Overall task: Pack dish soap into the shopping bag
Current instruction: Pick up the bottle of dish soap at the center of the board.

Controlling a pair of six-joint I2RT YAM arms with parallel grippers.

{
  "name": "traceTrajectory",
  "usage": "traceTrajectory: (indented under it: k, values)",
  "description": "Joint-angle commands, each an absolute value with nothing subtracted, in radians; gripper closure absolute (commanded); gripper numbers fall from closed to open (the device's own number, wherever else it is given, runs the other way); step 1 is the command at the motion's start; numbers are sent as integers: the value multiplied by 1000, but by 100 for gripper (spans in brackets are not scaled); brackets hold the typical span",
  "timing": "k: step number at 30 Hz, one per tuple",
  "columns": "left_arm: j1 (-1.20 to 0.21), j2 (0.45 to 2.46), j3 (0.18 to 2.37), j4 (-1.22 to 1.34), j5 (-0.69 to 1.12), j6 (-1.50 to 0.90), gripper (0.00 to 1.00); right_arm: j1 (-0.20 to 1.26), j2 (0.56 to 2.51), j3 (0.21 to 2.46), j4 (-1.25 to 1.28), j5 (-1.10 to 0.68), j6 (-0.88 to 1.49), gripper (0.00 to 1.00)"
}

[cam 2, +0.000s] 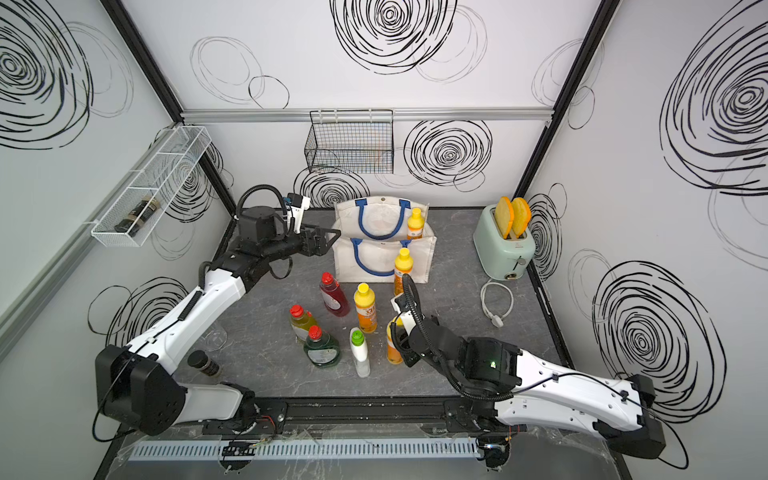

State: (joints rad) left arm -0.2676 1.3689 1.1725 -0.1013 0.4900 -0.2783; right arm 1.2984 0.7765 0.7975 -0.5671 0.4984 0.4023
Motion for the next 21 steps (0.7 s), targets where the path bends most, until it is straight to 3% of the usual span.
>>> traceTrajectory:
  k: [1,14,21]
  values:
    - [-271,1362,1164,-48,502,-282,4,1305,778,795,-565,520,413,69]
    - [-271,1359,1164,-49,500,-278,4,1307,792,825,-554,555,375,97]
    - [-275,1363,1163,-46,505,-280,4,1306,792,863,-538,593,337,100]
